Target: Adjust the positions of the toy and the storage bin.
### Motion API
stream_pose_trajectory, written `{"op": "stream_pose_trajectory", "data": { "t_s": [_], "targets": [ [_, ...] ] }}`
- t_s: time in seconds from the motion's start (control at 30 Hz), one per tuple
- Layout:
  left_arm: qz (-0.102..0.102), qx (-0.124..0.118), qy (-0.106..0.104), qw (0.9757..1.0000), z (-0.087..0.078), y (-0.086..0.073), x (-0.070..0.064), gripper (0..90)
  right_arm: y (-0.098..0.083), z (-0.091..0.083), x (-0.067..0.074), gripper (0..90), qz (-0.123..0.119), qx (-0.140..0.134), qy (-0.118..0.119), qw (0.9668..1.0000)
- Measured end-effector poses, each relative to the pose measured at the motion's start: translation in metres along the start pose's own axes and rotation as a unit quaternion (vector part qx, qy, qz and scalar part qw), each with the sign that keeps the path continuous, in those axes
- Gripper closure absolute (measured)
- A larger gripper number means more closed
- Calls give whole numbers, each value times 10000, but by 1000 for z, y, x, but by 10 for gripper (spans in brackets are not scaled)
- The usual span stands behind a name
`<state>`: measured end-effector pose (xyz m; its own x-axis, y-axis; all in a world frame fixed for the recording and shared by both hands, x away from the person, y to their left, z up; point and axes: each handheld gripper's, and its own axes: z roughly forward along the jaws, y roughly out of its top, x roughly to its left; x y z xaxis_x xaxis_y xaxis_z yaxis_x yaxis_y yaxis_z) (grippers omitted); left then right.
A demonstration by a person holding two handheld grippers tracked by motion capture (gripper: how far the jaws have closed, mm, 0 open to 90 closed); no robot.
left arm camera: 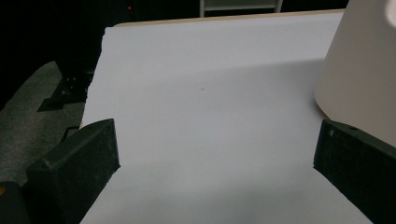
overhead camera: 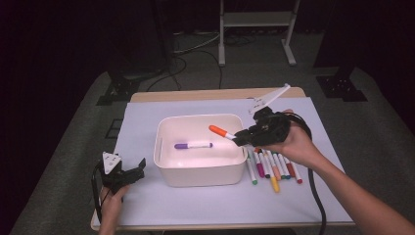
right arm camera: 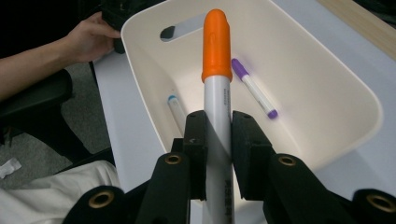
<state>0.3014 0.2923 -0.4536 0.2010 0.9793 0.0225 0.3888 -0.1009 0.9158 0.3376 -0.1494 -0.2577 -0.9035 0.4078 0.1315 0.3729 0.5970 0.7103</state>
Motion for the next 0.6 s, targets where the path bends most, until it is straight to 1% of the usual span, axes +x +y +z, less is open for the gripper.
{"op": "stream_pose_trajectory", "data": {
  "t_s": [0.13,0.4,0.5,0.53,0.57,0.6],
  "targets": [
    [16,5,-2,10000,0,0,0,0,10,19,2,758,-147,55,187,9997],
    [32,16,-2,10000,0,0,0,0,23,56,6,758,-289,243,486,9981],
    [31,10,-6,10000,0,0,0,0,27,74,7,758,-360,366,554,9971],
    [14,8,-10,10000,0,0,0,0,27,74,7,758,-360,366,554,9971],
    [8,4,-8,10000,0,0,0,0,29,82,8,758,-368,435,609,9965],
    [10,5,-9,10000,0,0,0,0,29,82,8,758,-368,435,609,9965]
  ]
}}
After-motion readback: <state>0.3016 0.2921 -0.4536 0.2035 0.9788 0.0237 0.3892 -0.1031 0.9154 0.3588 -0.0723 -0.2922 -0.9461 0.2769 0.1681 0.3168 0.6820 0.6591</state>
